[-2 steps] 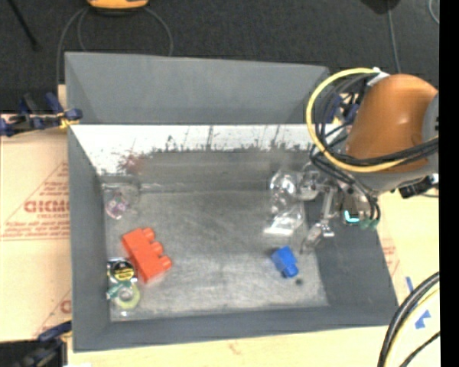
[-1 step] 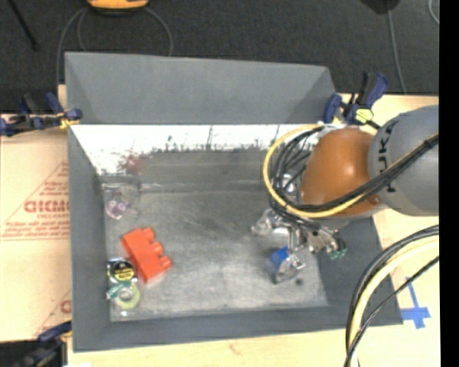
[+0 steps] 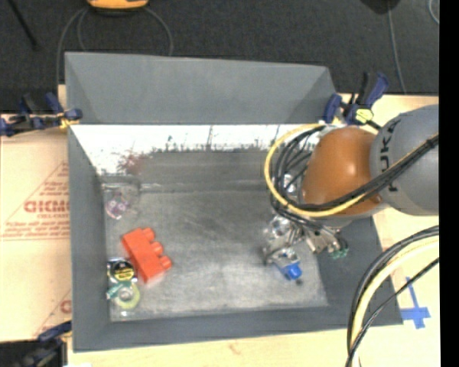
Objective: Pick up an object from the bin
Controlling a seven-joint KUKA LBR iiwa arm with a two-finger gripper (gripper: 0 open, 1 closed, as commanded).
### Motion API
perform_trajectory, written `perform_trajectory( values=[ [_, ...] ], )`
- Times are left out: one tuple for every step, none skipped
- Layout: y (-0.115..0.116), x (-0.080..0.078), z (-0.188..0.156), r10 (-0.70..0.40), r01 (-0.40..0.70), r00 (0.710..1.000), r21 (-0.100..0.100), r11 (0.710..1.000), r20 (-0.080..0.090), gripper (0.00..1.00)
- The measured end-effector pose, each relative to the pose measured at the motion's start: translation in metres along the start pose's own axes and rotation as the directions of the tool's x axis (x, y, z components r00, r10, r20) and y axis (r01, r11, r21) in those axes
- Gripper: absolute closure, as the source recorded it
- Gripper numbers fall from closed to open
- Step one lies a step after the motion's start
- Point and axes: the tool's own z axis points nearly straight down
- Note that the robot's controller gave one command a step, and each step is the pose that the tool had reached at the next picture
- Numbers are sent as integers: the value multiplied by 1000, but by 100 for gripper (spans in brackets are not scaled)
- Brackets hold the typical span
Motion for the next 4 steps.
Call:
perform_trajectory(
  values=[
    [-31,-27,-226,-95,94,995,7,996,15,100],
    [29,-39,-120,214,-214,977,-6,977,3,100],
    [-35,64,-74,27,-27,1000,-2,1000,0,100],
    [-33,61,-75,22,-22,1000,0,1000,5,0]
  ],
)
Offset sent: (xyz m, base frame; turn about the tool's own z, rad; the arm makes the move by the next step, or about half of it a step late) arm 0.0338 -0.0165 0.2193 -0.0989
